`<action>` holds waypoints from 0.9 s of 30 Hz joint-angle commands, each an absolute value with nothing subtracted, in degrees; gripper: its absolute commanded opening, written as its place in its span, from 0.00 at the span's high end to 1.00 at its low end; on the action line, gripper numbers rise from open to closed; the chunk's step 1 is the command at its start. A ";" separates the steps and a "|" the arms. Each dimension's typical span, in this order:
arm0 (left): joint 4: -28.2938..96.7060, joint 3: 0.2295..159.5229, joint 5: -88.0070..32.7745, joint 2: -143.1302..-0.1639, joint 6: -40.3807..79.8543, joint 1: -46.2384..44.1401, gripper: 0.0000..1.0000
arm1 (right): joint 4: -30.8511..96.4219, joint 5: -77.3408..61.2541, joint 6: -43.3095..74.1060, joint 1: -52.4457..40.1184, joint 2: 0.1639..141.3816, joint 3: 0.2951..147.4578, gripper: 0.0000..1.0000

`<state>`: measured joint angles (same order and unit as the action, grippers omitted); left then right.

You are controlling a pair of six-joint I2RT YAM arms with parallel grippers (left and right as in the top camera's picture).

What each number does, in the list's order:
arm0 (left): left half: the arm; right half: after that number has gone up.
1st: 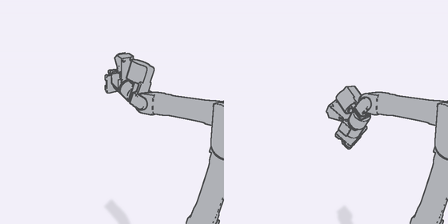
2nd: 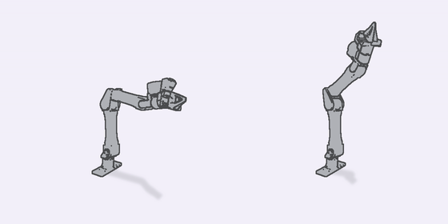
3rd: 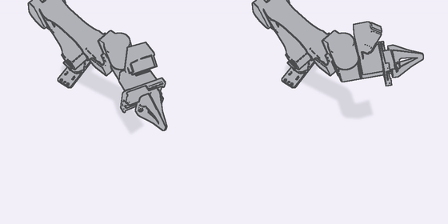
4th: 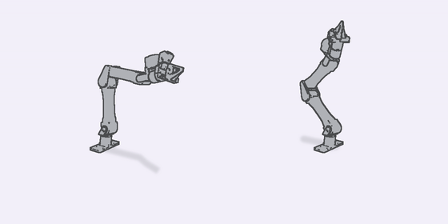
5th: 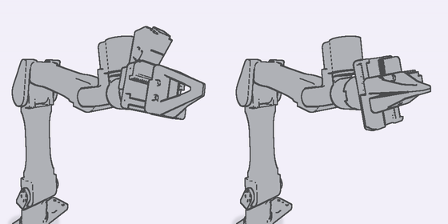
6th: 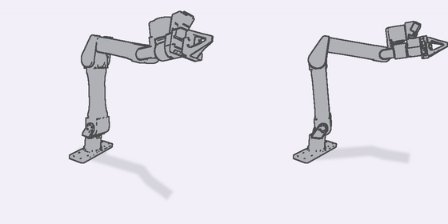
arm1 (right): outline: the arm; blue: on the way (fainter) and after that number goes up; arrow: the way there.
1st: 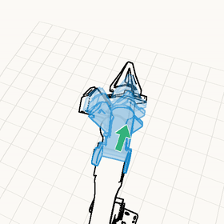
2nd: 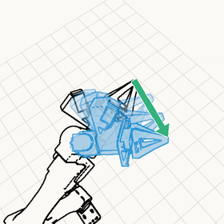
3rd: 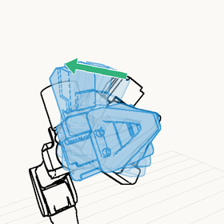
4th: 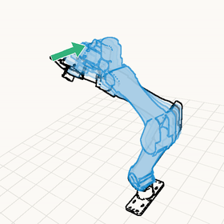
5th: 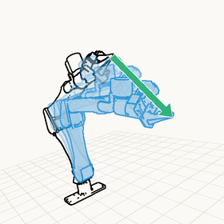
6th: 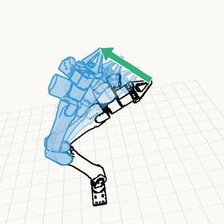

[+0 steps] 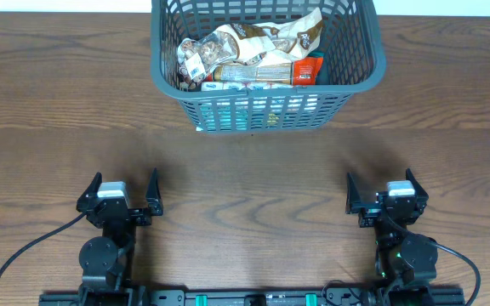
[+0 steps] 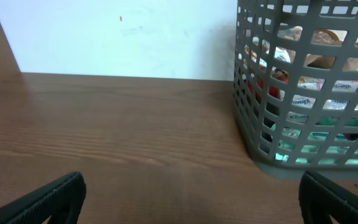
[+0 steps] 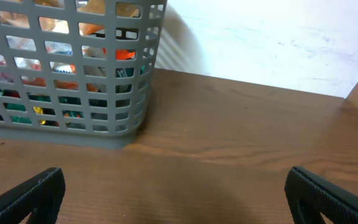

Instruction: Pack container

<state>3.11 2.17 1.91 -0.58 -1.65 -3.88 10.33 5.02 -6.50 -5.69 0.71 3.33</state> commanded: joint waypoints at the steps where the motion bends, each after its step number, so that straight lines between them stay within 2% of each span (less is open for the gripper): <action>1: 4.08 0.23 2.39 -0.14 -1.21 -4.01 0.01 | 10.20 5.74 -5.85 -5.30 0.32 3.05 0.01; 27: 4.14 0.23 0.67 -1.04 -3.79 -3.99 0.01 | 10.20 5.74 -5.85 -5.30 0.32 3.05 0.01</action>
<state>3.14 2.17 1.26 -0.78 -3.25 -3.88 10.33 5.02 -6.50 -5.69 0.71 3.33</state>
